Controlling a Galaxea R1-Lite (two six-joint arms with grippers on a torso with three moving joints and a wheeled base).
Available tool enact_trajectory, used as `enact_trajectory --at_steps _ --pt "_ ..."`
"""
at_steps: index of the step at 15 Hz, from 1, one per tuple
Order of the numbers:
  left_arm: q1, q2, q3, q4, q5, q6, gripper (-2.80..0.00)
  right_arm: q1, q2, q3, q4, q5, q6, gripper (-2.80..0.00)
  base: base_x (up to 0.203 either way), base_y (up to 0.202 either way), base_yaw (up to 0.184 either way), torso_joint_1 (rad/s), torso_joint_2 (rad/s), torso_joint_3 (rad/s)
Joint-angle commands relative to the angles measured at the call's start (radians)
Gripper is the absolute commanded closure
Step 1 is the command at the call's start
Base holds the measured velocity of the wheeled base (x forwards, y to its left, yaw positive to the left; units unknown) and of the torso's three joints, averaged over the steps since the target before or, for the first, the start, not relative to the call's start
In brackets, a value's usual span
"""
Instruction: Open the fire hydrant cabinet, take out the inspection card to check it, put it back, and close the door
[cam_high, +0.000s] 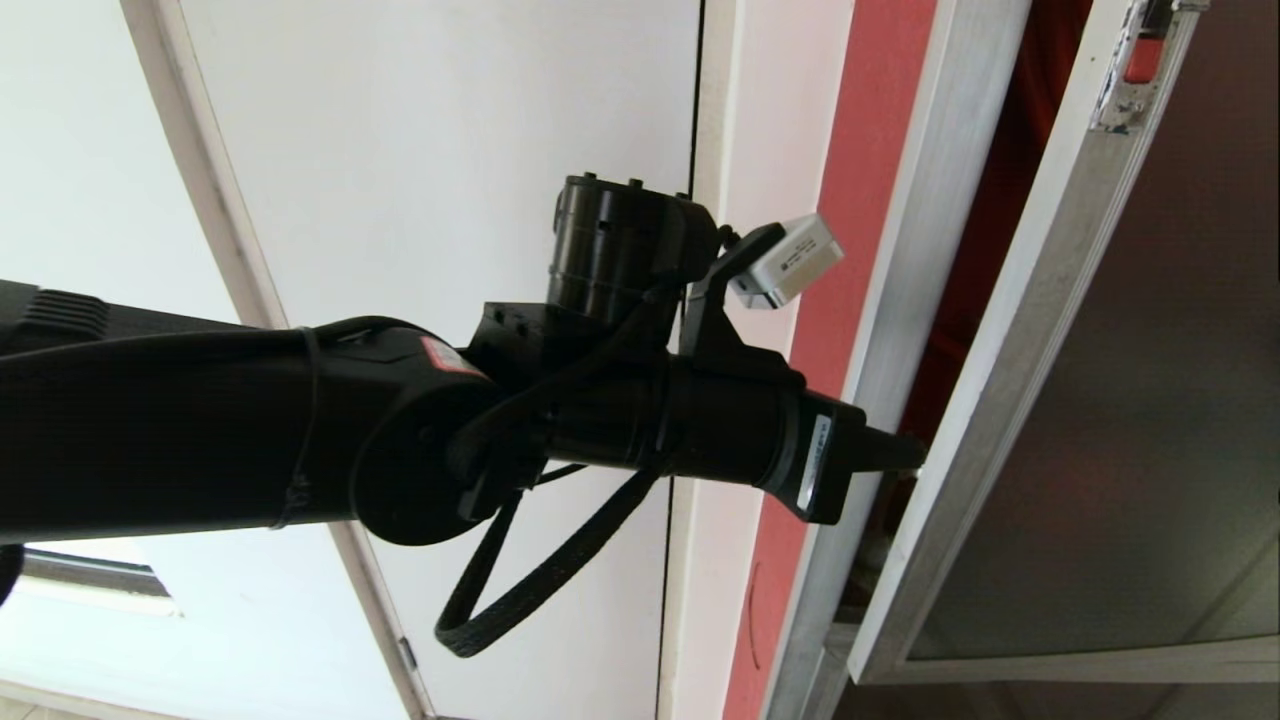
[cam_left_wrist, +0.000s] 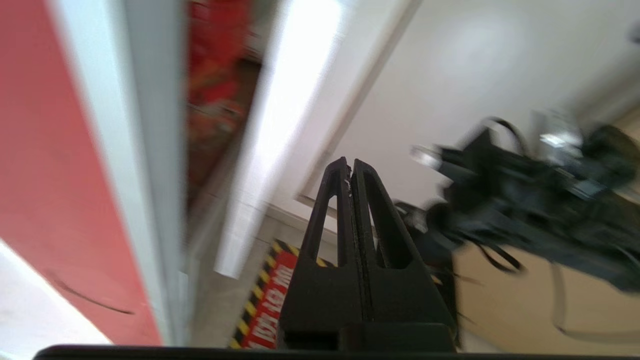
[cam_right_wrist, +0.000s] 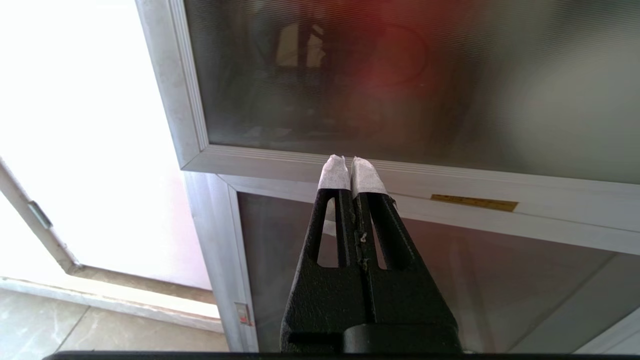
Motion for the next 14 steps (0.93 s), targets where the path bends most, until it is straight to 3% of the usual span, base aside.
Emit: enact_trajectory --at_steps 1,12,14 --pt "0.000 0.067 -0.051 -0.002 0.017 0.000 0.00 0.000 0.000 0.000 0.000 0.001 -0.001 0.00 0.000 0.000 0.000 0.000 0.00 0.000" --pt "0.000 0.191 -0.215 -0.002 0.034 0.004 0.00 0.000 0.000 0.000 0.000 0.001 -0.001 0.00 0.000 0.000 0.000 0.000 0.00 0.000" --pt "-0.006 0.207 -0.231 -0.002 0.078 0.025 0.00 0.000 0.000 0.000 0.000 0.001 -0.001 0.00 0.000 0.000 0.000 0.000 0.00 0.000"
